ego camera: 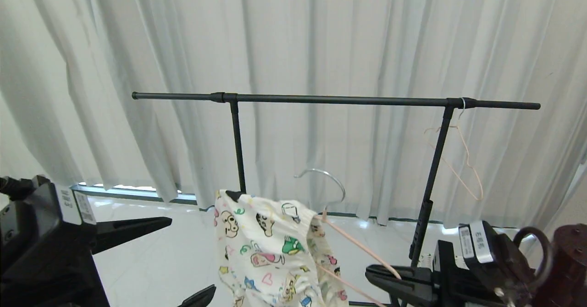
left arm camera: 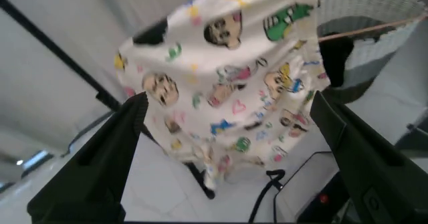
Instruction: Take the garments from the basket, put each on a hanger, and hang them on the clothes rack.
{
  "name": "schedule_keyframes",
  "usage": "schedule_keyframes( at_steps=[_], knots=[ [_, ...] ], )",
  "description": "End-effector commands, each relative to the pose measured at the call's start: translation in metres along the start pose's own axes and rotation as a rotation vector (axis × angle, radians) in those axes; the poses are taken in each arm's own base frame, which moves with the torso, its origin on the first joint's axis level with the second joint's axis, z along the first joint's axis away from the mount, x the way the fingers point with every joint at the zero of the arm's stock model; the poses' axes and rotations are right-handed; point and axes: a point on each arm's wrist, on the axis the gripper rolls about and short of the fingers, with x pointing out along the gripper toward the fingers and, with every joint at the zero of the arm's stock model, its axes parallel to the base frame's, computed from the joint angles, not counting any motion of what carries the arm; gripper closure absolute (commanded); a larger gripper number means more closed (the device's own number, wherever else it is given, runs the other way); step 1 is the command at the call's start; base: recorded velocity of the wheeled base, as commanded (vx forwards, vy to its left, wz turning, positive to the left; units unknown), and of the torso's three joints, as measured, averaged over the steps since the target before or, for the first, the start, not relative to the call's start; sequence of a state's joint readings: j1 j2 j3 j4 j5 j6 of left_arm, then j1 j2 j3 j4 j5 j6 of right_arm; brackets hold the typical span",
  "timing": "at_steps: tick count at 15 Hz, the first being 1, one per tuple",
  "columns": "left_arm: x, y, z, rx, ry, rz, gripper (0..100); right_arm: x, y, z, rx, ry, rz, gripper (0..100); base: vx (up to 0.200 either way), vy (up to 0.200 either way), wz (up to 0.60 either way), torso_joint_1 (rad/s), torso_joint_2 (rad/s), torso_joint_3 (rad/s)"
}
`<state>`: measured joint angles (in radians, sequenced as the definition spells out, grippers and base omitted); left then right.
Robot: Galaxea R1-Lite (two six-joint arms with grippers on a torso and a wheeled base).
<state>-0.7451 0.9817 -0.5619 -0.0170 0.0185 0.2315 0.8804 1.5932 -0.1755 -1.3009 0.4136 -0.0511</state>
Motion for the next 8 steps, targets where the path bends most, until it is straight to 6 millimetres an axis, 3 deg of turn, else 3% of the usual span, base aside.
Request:
schedule_keyframes(
  at_steps=[1, 5, 8],
  knots=[
    [-0.008, -0.002, -0.004, 0.04, -0.037, -0.056, 0, -0.018, 0.017, -0.009, 0.002, 0.029, 0.086, 100, 0.0, 0.0, 0.0, 0.0, 0.0, 0.0],
    [-0.001, -0.012, -0.025, 0.155, -0.012, -0.259, 0, -0.024, 0.032, -0.016, -0.031, 0.051, 0.174, 100, 0.0, 0.0, 0.0, 0.0, 0.0, 0.0],
    [0.011, -0.014, -0.028, 0.187, 0.02, -0.348, 0, -0.02, 0.045, -0.015, -0.043, 0.049, 0.252, 100, 0.0, 0.0, 0.0, 0.0, 0.0, 0.0]
  ],
)
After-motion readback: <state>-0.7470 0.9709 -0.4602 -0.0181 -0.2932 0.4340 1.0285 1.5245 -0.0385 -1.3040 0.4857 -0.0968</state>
